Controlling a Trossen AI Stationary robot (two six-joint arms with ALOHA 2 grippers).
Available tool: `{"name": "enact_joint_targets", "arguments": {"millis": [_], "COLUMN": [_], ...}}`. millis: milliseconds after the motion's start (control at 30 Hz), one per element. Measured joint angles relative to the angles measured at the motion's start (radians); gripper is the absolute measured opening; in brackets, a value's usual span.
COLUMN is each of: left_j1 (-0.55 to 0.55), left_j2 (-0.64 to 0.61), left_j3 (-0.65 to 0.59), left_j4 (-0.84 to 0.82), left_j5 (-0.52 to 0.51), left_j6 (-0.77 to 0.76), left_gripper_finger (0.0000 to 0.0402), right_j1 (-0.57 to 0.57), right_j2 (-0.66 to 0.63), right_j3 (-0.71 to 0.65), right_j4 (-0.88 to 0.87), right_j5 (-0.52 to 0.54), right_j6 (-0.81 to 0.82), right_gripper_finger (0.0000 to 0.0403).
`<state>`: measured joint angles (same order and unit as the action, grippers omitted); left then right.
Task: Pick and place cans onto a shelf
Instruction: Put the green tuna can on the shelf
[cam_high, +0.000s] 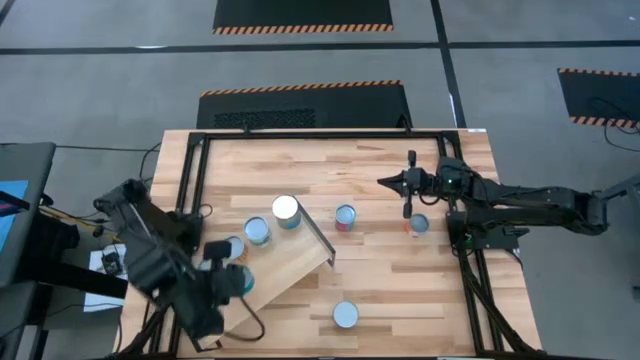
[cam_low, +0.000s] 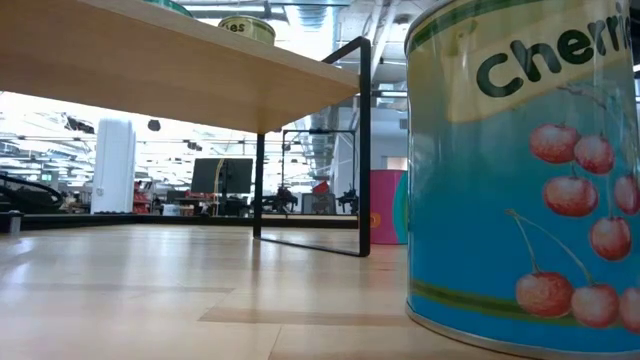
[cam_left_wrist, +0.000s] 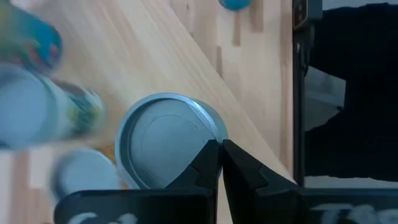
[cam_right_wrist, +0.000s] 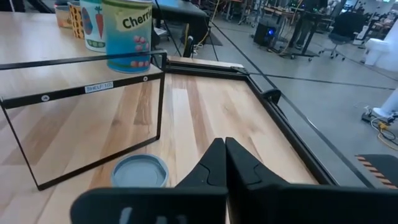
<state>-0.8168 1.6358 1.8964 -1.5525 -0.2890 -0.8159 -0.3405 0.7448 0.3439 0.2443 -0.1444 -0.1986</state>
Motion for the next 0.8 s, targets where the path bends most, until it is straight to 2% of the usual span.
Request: {"name": "enact_joint_targets", "arguments": {"millis": [133,300,467,667,800], "left_j1": [-0.072,-0.132,-0.159,-0.164,-0.164], "left_j2": [0.001,-0.020,-0.020,-0.020,-0.020], "left_j3": [-0.108,-0.244,-0.332,-0.349,-0.349], "left_j4": [0.020,0.173,0.217,0.238,0.243], "left_j5": [-0.016,-0.034,-0.044,-0.056,-0.024], "left_j6": [-0.163,-0.277,-0.372,-0.403,-0.438], "left_gripper_finger": [0.0000,0.0000,0.0000,0.0000,0.0000], "right_j1": [0.000,0.000,0.000,0.000,0.000], "right_j2": [0.000,0.000,0.000,0.000,0.000], "right_j3": [0.000,0.000,0.000,0.000,0.000], "right_j4": [0.007,0.004,0.004,-0.002,-0.003], "right_j5": [0.000,0.000,-0.003,-0.009,-0.011], "right_j6": [0.000,0.015,0.015,0.016,0.016], "right_gripper_finger": [0.0007,0.0007,0.0008,0.0009,0.0009]}}
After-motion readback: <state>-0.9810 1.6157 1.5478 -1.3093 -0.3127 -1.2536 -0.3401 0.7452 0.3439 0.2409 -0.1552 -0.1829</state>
